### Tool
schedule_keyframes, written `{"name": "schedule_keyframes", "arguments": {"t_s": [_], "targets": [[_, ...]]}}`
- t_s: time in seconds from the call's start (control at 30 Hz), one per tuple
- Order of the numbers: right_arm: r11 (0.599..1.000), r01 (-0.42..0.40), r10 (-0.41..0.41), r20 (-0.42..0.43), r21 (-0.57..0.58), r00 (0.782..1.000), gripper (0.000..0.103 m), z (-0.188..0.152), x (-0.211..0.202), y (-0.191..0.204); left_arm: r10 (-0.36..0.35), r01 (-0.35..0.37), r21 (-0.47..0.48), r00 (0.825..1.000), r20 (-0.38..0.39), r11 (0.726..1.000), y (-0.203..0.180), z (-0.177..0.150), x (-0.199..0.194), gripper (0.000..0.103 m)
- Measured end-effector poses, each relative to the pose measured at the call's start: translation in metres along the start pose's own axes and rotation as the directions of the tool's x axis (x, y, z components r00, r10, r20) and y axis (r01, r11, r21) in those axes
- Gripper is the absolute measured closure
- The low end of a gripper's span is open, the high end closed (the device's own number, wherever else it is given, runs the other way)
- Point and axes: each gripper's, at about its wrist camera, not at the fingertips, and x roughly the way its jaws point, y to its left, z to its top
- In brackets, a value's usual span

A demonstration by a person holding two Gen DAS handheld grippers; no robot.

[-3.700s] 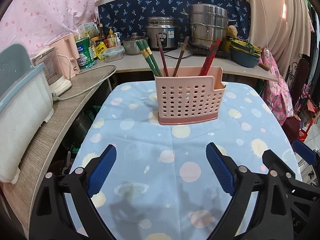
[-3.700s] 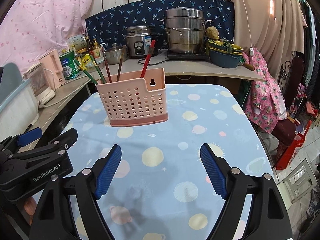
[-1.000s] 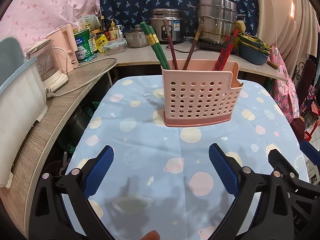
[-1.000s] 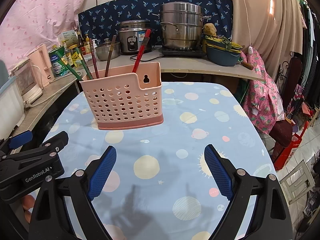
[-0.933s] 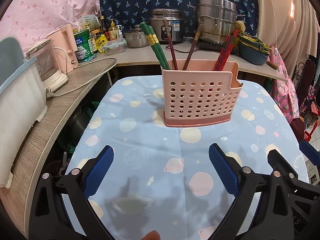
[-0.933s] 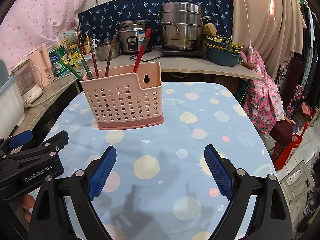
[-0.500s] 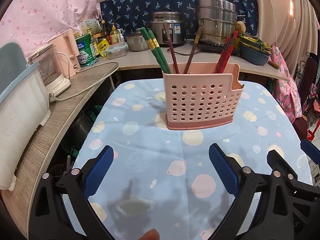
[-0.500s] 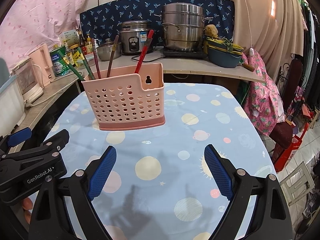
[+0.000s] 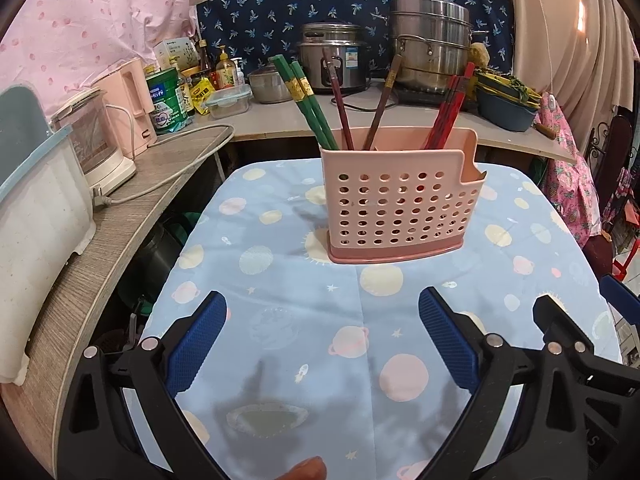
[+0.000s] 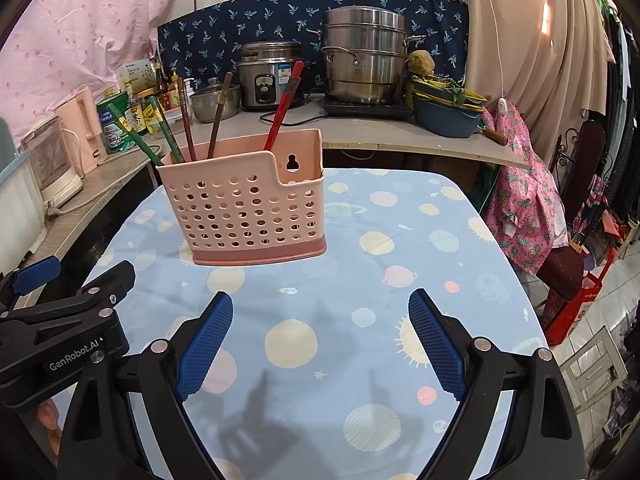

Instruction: Organize utensils

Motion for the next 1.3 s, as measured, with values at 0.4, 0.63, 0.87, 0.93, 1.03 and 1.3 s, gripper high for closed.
{"name": "schedule_keyframes", "arguments": {"t_s": [0.4, 0.63, 0.87, 0.93, 1.03, 1.3], "targets": [[1.000, 0.004, -0.004, -0.007, 0.001, 1.000, 0.017, -0.001, 0.009, -0.001, -0.011, 0.011, -0.005, 1.000, -0.004, 1.000, -0.001, 0.002, 0.008, 0.009], [1.000, 0.006, -0.006, -0.007, -0.001, 1.000, 0.017, 0.000, 0.011, -0.002, 0.019, -0.019, -0.019, 1.000, -0.011, 1.000, 0.000, 0.004, 0.015, 0.009], [1.000, 0.006, -0.006, -0.012, 0.000, 1.000, 0.017, 0.002, 0.016, -0.003, 0.035, -0.037, -0.044, 0.999, -0.031, 0.998, 0.005, 0.005, 0.024, 0.009], [1.000, 0.005, -0.005, -0.014, 0.001, 1.000, 0.017, 0.002, 0.019, -0.003, 0.039, -0.040, -0.041, 0.999, -0.032, 0.998, 0.005, 0.005, 0.026, 0.009], [1.000, 0.007, -0.007, -0.017, 0.000, 1.000, 0.017, 0.003, 0.023, -0.002, 0.041, -0.042, -0.038, 0.999, -0.032, 0.998, 0.005, 0.005, 0.026, 0.009], [1.000, 0.006, -0.006, -0.017, 0.000, 1.000, 0.017, 0.003, 0.025, -0.001, 0.038, -0.040, -0.036, 0.999, -0.037, 0.999, 0.004, 0.005, 0.029, 0.009]]}}
